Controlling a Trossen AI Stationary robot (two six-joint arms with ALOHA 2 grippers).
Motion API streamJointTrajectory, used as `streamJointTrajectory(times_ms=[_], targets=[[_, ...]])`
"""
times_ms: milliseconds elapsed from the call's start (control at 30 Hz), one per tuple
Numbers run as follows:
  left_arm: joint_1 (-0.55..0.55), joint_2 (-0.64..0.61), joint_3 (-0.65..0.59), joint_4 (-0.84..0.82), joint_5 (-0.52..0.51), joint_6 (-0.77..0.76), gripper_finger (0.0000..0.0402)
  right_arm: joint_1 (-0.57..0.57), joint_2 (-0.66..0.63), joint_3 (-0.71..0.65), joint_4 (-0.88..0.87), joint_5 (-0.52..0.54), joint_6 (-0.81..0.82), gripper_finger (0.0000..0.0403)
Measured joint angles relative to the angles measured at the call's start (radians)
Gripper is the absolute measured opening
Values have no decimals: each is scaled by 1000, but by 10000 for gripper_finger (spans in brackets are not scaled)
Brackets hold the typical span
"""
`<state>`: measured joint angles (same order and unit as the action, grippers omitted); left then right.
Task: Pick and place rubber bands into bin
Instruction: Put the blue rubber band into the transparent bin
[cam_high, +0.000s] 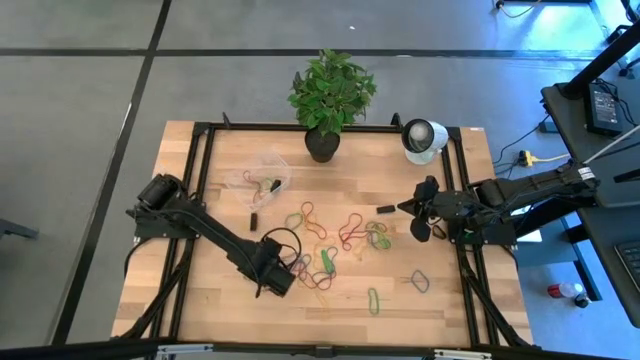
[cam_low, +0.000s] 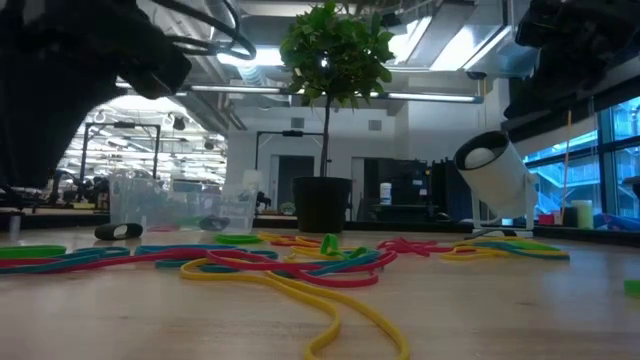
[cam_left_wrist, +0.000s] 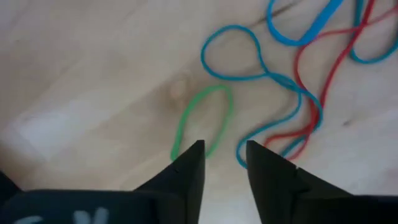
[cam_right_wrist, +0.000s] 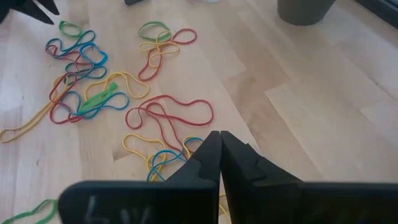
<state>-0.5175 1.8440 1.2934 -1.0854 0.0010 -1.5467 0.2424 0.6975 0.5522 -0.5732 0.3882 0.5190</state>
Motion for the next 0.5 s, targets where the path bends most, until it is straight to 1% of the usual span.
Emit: streamJointTrajectory(times_ms=[133, 267, 400, 500], targets=[[29, 19, 0, 24, -39, -1, 136, 0, 0, 0, 0, 0, 22, 12], [75, 28, -39, 42, -63, 0, 140, 0, 0, 0, 0, -1, 28, 12], [110, 27, -113, 165, -35, 59, 131, 0, 0, 0, 0, -1, 52, 12], [124, 25, -173, 287, -28, 67, 119, 0, 0, 0, 0, -1, 55, 12]])
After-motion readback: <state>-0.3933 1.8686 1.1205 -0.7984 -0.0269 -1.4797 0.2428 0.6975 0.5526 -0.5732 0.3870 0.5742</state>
